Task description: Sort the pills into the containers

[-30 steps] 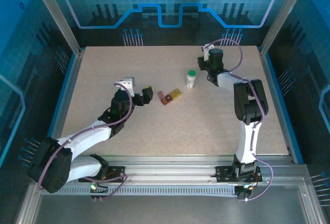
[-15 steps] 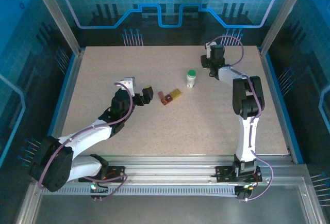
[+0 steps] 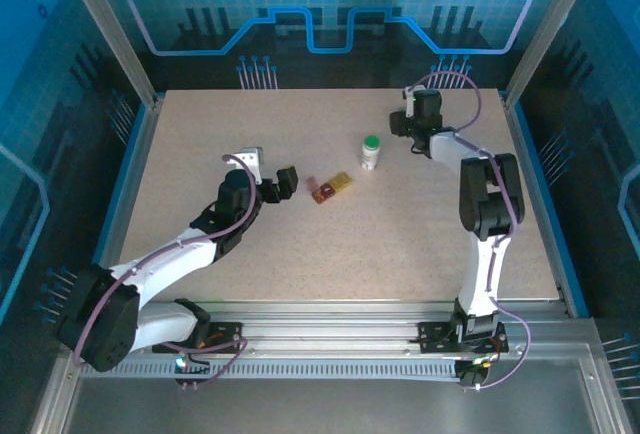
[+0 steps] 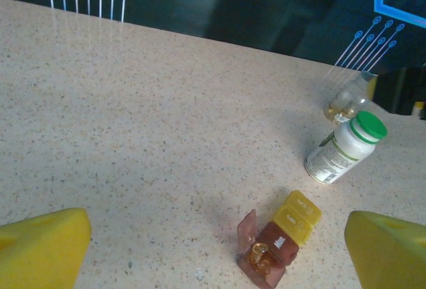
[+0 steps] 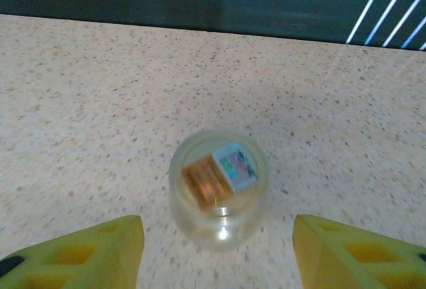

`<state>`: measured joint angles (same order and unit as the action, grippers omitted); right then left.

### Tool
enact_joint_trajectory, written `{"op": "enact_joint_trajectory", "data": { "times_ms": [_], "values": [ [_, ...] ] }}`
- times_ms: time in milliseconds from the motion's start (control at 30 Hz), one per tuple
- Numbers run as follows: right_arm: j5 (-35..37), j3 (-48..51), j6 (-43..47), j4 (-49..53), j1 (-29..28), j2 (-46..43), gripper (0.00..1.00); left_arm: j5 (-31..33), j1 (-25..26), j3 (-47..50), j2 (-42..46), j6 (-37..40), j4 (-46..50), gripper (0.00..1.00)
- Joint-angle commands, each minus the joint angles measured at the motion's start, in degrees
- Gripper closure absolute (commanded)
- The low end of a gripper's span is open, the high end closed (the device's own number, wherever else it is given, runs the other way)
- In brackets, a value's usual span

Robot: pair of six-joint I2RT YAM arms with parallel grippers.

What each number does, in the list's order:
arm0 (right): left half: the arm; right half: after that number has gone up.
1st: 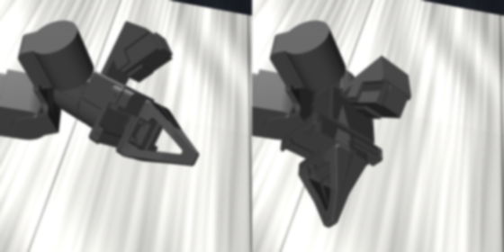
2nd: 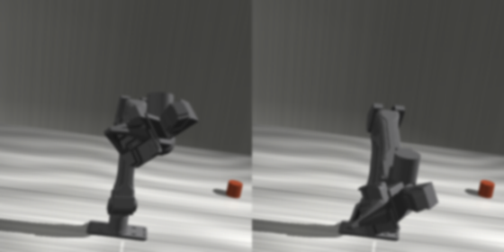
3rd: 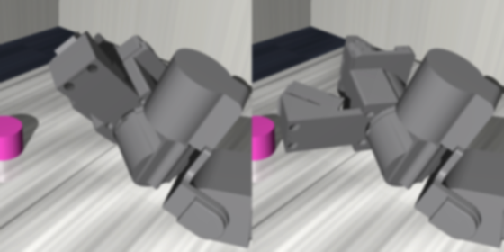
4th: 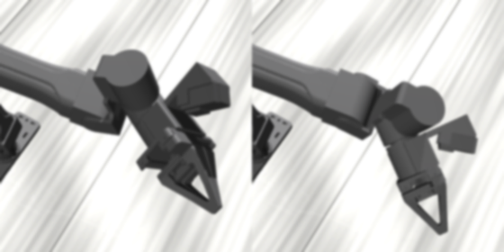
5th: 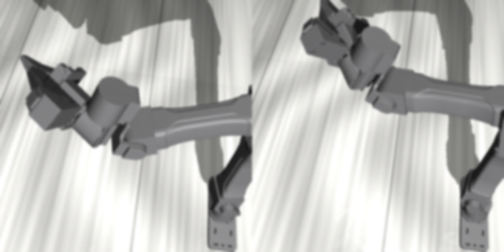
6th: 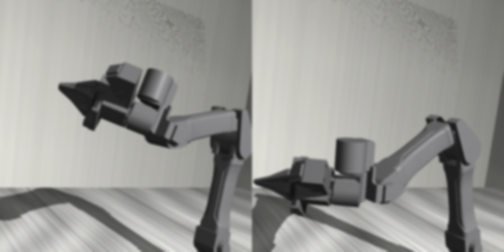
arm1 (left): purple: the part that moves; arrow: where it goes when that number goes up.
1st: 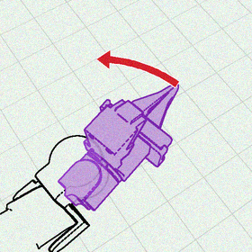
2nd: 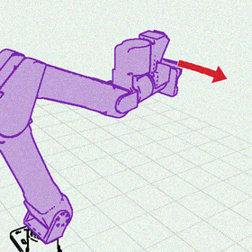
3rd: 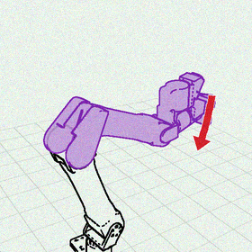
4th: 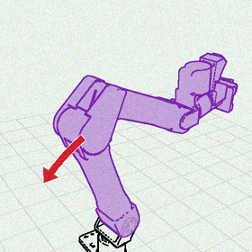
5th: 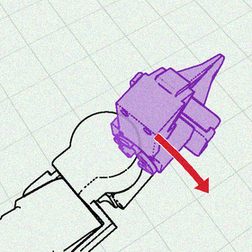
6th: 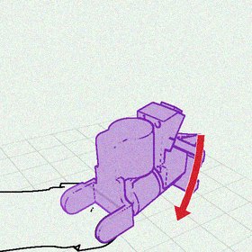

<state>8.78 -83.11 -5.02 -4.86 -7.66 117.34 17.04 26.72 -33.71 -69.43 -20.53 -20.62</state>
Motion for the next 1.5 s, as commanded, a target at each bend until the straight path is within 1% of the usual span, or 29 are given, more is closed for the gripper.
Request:
{"op": "enact_joint_trajectory", "data": {
  "times_ms": [0,133,267,367,433,567,667,767,933,1033,1233,1467],
  "values": [
    [-1.8,5.2,-2.6,-0.3,0.7,-9.6,0.41,-1.2,-0.6,-1.7,-0.5,-2.7,2.8,0.02],
    [-5.6,14.4,-3.9,-1.3,0.6,-18.9,0.47,-3.0,-0.5,-2.7,-0.1,-3.5,5.9,0.03],
    [-9.9,20.1,-3.6,1.8,-1.0,-25.8,0.49,-3.6,-0.8,-2.7,0.5,-4.4,7.5,0.04],
    [-10.8,23.9,-1.6,3.0,-4.5,-30.3,0.5,-3.9,-1.1,-2.7,0.6,-4.9,8.3,0.05],
    [-10.5,25.6,0.1,3.7,-7.9,-32.9,0.5,-4.0,-1.5,-2.9,0.4,-4.9,8.9,0.05],
    [-7.1,26.2,1.4,6.9,-15.4,-34.6,0.5,-4.6,-2.3,-3.2,-0.1,-5.7,10.1,0.05],
    [-7.0,25.4,2.0,7.7,-20.4,-32.4,0.48,-5.4,-2.9,-2.9,-0.4,-6.9,10.2,0.05],
    [-7.0,22.7,2.1,8.5,-22.7,-27.4,0.47,-6.4,-3.2,-2.6,-0.7,-7.7,10.0,0.05],
    [-8.3,13.8,4.0,14.6,-23.0,-17.0,0.43,-7.4,-3.3,-2.6,-1.0,-7.8,10.6,0.06],
    [-8.4,9.9,5.0,17.2,-23.0,-12.4,0.41,-7.3,-3.7,-2.1,-0.4,-7.6,10.9,0.06],
    [-11.2,2.9,6.0,22.6,-22.1,-5.2,0.39,-7.8,-4.0,-1.4,-0.2,-8.1,10.0,0.06],
    [-13.7,-1.5,5.1,26.2,-20.5,-1.1,0.34,-8.6,-4.0,-1.3,-1.0,-8.8,9.4,0.06]
  ]
}}
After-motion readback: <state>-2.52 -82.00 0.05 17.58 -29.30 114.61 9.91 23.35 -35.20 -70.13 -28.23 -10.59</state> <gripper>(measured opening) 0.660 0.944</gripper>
